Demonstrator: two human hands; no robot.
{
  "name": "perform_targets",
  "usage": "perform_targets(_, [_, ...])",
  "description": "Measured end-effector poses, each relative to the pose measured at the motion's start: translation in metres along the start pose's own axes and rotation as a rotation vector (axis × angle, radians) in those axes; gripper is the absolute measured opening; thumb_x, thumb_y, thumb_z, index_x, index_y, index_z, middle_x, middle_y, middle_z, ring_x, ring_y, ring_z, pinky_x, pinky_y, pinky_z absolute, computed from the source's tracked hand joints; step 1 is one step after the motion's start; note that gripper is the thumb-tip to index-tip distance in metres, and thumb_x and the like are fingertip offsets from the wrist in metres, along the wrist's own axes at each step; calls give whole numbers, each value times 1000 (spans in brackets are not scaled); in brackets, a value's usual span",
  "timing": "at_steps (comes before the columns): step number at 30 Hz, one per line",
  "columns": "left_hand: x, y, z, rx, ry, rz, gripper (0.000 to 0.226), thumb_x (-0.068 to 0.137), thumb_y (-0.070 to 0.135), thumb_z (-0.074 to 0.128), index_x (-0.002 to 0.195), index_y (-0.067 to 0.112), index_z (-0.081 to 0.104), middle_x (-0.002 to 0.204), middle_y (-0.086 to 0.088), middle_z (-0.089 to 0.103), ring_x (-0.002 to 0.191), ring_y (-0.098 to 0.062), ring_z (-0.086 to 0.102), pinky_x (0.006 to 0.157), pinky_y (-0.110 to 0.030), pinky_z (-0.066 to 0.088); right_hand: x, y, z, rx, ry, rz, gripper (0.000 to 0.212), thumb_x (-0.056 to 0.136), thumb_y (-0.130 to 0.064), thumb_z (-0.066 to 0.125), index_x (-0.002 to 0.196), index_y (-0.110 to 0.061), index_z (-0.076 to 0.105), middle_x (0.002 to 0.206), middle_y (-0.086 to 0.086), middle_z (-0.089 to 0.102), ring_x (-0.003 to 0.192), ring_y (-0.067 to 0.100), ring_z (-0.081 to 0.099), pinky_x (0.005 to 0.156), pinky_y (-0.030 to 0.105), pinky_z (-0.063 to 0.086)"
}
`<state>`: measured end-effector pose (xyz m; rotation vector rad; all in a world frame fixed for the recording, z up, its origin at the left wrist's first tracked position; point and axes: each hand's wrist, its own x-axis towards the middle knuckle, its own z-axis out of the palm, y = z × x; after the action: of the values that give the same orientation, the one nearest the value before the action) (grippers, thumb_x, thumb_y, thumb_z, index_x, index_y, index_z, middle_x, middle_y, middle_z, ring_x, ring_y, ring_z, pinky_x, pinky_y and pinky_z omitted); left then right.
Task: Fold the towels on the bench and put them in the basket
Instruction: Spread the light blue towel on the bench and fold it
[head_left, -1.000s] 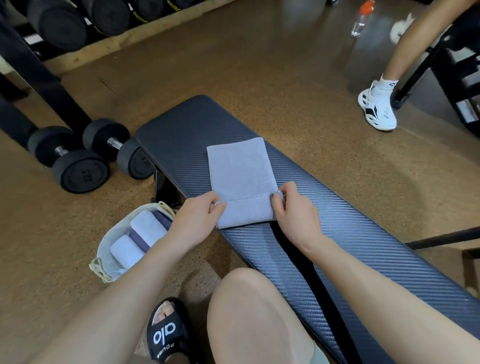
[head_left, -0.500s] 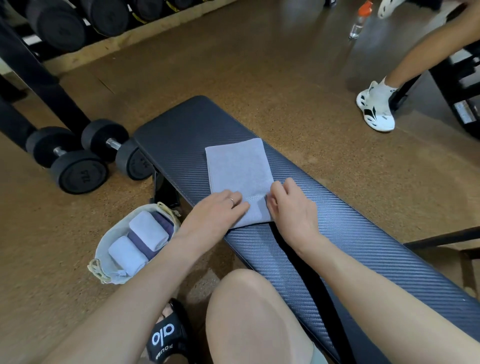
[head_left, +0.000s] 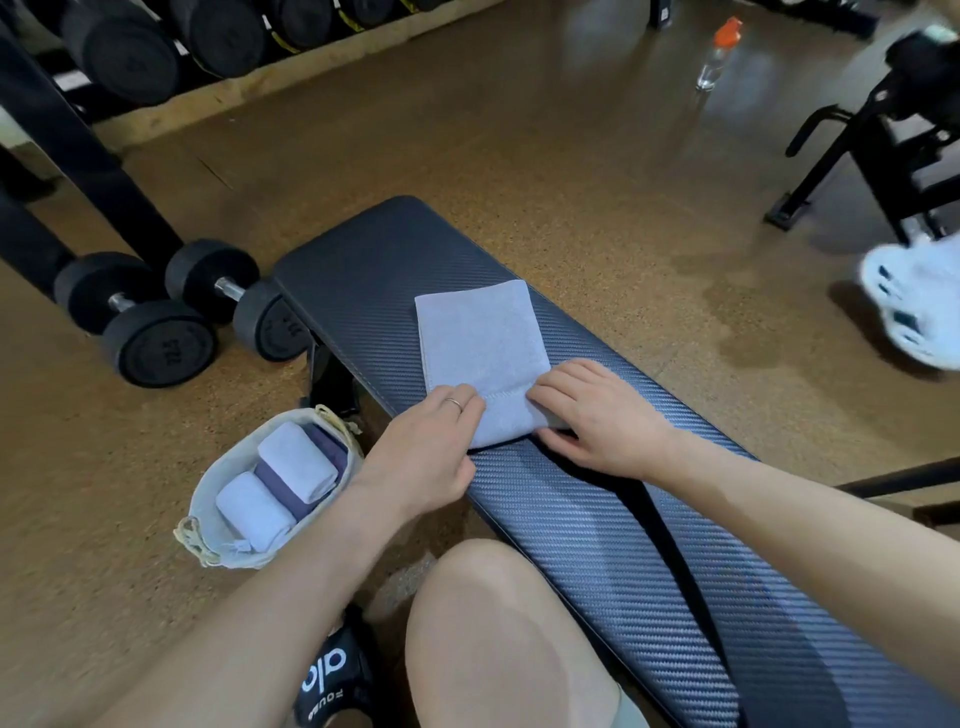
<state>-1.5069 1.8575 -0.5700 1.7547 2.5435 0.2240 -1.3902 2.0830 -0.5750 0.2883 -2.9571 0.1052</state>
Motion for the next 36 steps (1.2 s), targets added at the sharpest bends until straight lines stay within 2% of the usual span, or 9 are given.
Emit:
perform_targets(5, [-2,0,-2,-45,-5,-72,32,78,13,54,110,12,52,111,-5,54,102,-26,54,72,-40,52,7,-4,-4,177,64,170,25,88,-36,53,100,-15,60,79,-2,59,80,23,54,87,38,44])
perform_targets(10, [-7,-13,-16,-495,-4,-249,32,86,16,52,115,27,44,101,3,59,74,-15,54,71,-38,45,12,-6,-10,488,50,441,16,90,-34,60,103,-27,54,74,-7,62,68,12,54,68,37,45])
perform_targets(13, [-10,-29,-13,-657,20,-309,30,92,15,55,116,30,45,108,2,60,60,-8,45,67,-31,40,19,-5,-10,635,75,565,14,91,-41,60,103,-37,53,78,-3,64,70,15,58,70,37,49])
perform_targets(15, [-9,-34,-10,-739,43,-384,23,98,18,54,116,30,47,93,-6,61,58,-10,43,66,-30,38,27,-4,-7,685,64,634,12,93,-48,57,99,-38,54,77,-4,63,70,14,56,69,36,47])
perform_targets(18, [-3,-37,-5,-824,112,-497,16,104,30,51,119,28,49,110,4,59,75,-19,60,73,-25,43,36,-5,0,674,58,729,20,96,-54,52,98,-34,56,84,-6,65,80,15,60,72,37,47])
perform_targets(22, [10,-34,-1,-795,203,-575,15,102,28,54,115,24,48,100,13,53,79,-16,58,72,-27,43,46,-12,14,590,48,848,29,99,-52,44,99,-24,51,81,-1,63,81,24,60,72,39,47])
perform_targets(28, [20,-35,0,-686,242,-576,18,96,23,58,105,25,42,88,-4,55,74,-18,50,66,-38,43,52,-20,24,386,74,843,30,101,-48,41,98,-19,37,83,3,58,76,35,56,73,45,46])
perform_targets(32, [22,-31,-9,-305,194,-586,24,93,34,57,106,26,38,99,2,45,70,-20,53,60,-41,49,51,-19,25,385,245,781,28,98,-39,54,96,-16,38,97,4,43,70,30,47,62,42,42])
perform_targets(36, [25,-35,-11,114,271,-197,22,82,10,67,99,13,53,96,-9,50,77,-32,50,59,-44,46,52,-14,30,89,294,508,19,94,-20,60,84,-9,49,88,8,45,72,29,42,61,42,40])
